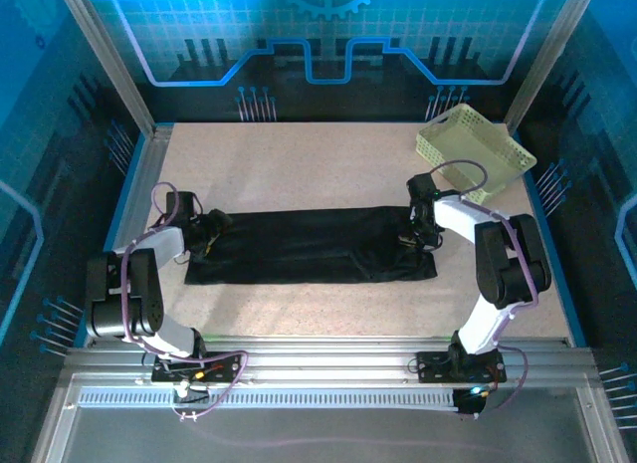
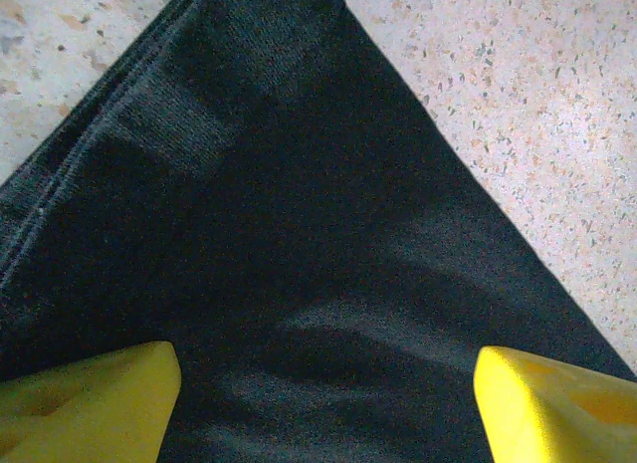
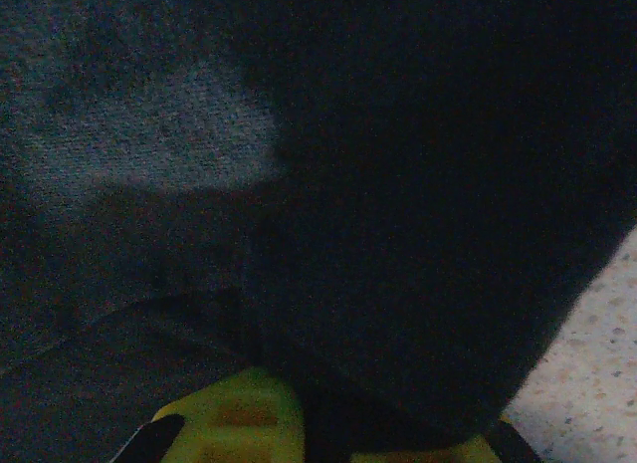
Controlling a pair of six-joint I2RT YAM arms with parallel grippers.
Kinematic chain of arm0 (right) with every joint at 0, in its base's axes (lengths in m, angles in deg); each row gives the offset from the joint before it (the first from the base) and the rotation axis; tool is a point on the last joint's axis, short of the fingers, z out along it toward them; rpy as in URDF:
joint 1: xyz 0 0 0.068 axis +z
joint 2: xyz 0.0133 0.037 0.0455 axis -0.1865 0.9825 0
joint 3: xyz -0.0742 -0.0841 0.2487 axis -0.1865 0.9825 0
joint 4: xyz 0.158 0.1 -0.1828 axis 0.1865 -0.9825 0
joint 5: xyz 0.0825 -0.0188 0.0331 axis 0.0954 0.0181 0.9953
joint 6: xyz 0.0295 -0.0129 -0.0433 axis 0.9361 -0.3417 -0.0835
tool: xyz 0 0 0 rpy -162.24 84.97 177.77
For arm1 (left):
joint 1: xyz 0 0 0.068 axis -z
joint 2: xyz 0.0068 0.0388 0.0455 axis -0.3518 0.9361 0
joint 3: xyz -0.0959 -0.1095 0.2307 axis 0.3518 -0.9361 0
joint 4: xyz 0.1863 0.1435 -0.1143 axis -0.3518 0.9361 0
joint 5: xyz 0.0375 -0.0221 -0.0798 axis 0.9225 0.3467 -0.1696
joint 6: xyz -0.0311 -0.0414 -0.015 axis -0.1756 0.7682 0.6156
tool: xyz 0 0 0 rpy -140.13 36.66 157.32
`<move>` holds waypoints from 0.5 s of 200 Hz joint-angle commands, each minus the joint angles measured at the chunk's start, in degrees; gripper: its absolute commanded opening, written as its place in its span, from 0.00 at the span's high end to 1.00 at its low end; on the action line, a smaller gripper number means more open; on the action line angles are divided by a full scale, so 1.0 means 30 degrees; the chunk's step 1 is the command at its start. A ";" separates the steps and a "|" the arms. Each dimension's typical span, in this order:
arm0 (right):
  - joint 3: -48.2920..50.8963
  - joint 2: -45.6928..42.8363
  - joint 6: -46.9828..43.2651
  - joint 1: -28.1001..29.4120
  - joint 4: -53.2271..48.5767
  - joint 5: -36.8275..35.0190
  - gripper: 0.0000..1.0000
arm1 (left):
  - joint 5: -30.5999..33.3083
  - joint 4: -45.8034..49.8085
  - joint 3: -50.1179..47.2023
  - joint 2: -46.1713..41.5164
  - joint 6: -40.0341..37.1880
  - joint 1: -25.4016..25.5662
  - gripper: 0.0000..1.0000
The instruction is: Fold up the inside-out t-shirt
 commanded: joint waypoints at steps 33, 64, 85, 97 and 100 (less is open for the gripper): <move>0.0546 -0.1157 0.0054 -0.0413 -0.0845 -0.2428 1.00 | 0.0569 0.1619 -0.0438 -0.1068 0.0004 -0.0013 0.20; 0.0365 -0.2232 -0.0145 -0.0412 -0.1888 -0.4359 1.00 | 0.1636 0.2849 -0.0161 -0.2883 -0.0552 -0.0013 0.20; -0.0002 -0.2592 -0.0337 -0.0401 -0.2639 -0.5388 1.00 | 0.2055 0.3380 -0.0008 -0.3783 -0.0788 0.0125 0.20; -0.0242 -0.2727 -0.0395 -0.0369 -0.3050 -0.5975 1.00 | 0.2283 0.3667 0.0114 -0.4062 -0.0899 0.0405 0.20; -0.0308 -0.2741 -0.0400 -0.0345 -0.3195 -0.6159 1.00 | 0.2361 0.3710 0.0137 -0.4103 -0.0935 0.0508 0.20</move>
